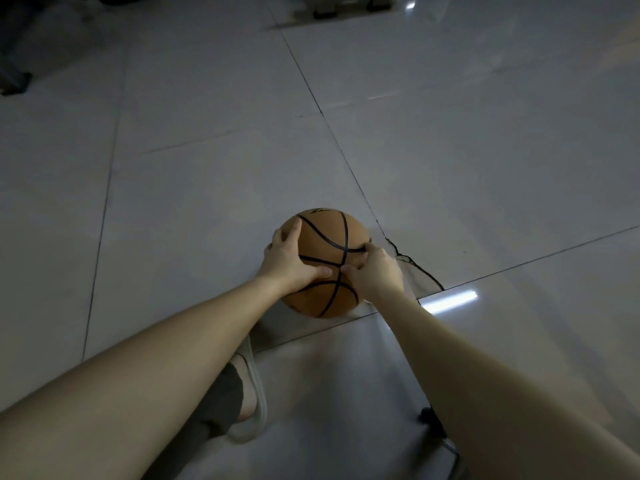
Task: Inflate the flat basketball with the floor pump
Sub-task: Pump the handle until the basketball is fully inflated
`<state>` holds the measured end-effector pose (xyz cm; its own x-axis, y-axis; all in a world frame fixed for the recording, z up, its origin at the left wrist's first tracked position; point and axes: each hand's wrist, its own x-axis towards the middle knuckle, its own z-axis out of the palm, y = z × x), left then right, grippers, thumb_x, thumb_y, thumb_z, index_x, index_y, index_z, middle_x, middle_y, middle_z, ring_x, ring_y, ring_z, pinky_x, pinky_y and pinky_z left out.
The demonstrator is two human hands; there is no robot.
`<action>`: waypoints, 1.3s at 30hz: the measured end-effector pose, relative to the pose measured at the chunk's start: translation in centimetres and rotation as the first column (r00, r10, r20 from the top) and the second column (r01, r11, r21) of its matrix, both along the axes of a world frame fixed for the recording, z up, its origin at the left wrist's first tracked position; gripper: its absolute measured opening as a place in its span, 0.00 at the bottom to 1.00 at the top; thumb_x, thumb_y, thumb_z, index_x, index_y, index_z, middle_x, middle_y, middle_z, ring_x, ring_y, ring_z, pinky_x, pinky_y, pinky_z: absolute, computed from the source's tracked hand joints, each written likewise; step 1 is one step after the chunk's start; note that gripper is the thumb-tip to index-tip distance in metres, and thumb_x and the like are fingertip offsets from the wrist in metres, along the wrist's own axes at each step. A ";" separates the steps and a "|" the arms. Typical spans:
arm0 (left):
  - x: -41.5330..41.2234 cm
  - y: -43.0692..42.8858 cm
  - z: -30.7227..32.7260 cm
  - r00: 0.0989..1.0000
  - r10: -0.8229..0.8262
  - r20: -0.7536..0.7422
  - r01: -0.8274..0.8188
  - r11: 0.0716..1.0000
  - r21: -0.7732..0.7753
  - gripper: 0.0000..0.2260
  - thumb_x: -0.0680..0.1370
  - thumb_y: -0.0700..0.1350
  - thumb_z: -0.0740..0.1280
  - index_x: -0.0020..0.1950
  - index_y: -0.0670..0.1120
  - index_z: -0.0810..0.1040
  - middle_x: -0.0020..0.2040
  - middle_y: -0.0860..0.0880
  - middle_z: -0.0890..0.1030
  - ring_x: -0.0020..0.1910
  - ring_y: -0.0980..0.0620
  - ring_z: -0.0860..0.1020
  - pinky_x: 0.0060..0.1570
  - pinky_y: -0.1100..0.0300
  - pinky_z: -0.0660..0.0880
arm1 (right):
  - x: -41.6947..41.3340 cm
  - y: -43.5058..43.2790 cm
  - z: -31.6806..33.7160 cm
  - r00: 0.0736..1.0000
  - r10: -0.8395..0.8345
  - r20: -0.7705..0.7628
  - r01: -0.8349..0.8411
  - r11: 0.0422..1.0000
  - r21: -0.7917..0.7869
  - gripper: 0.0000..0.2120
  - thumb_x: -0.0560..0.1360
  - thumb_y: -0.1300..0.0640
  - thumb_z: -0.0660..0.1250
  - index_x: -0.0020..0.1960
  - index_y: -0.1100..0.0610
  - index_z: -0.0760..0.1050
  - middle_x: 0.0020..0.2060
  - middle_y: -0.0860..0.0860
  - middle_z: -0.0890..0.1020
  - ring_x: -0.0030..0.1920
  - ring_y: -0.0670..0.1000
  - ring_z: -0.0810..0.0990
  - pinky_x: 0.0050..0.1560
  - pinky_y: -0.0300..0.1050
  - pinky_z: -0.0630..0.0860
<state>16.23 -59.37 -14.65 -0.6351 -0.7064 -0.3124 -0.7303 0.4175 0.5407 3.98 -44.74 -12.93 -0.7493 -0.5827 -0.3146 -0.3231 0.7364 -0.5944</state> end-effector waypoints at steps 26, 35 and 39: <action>0.2 29.5 18.5 0.493 -0.787 0.372 0.838 0.545 0.042 0.16 0.74 0.53 0.75 0.53 0.45 0.76 0.48 0.45 0.79 0.42 0.47 0.77 0.30 0.58 0.67 | 3.9 27.0 17.1 0.901 0.313 0.301 -0.427 0.764 0.484 0.16 0.71 0.60 0.73 0.56 0.64 0.78 0.44 0.60 0.85 0.31 0.50 0.78 0.32 0.41 0.76; -2.4 27.8 30.6 0.581 -0.789 0.200 0.778 0.611 0.150 0.05 0.74 0.43 0.73 0.41 0.44 0.80 0.36 0.46 0.78 0.32 0.49 0.77 0.30 0.60 0.76 | 3.3 24.7 29.7 0.895 0.408 0.181 -0.445 0.780 0.440 0.12 0.69 0.64 0.72 0.52 0.63 0.80 0.31 0.55 0.77 0.28 0.51 0.75 0.31 0.43 0.77; -2.0 29.3 24.8 0.529 -0.782 0.329 0.804 0.586 0.101 0.05 0.75 0.41 0.71 0.40 0.44 0.79 0.33 0.47 0.75 0.30 0.49 0.75 0.29 0.59 0.72 | 3.9 24.6 23.5 0.886 0.394 0.245 -0.464 0.765 0.446 0.14 0.66 0.63 0.71 0.52 0.58 0.83 0.30 0.54 0.75 0.24 0.50 0.71 0.28 0.42 0.72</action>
<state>14.27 -30.07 10.12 -0.8190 0.0167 -0.5736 -0.1978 0.9301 0.3095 7.92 -20.12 10.54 -0.3895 -0.5813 -0.7144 -0.6208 0.7387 -0.2626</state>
